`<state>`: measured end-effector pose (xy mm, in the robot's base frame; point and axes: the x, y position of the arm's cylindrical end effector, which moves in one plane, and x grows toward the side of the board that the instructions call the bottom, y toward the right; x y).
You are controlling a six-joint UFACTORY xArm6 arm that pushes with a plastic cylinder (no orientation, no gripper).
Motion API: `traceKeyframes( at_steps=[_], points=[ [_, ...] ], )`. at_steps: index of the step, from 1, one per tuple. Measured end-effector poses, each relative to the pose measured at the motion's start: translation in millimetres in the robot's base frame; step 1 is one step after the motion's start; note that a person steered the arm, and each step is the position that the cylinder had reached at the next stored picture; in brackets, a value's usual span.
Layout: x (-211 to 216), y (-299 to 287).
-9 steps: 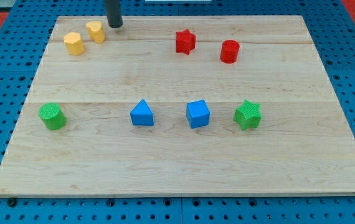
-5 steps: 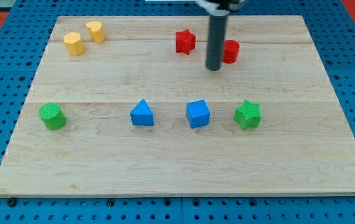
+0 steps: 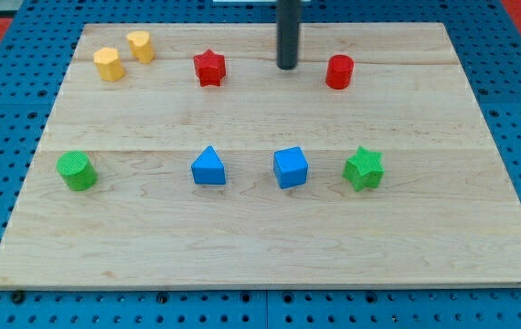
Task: Push the red star into the yellow heart
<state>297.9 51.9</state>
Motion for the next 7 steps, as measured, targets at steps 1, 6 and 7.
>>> traceKeyframes(
  at_steps=[1,6,7],
  points=[
    [3.7,-44.9],
    [-4.5,-35.2],
    [0.5,-130.8]
  ],
)
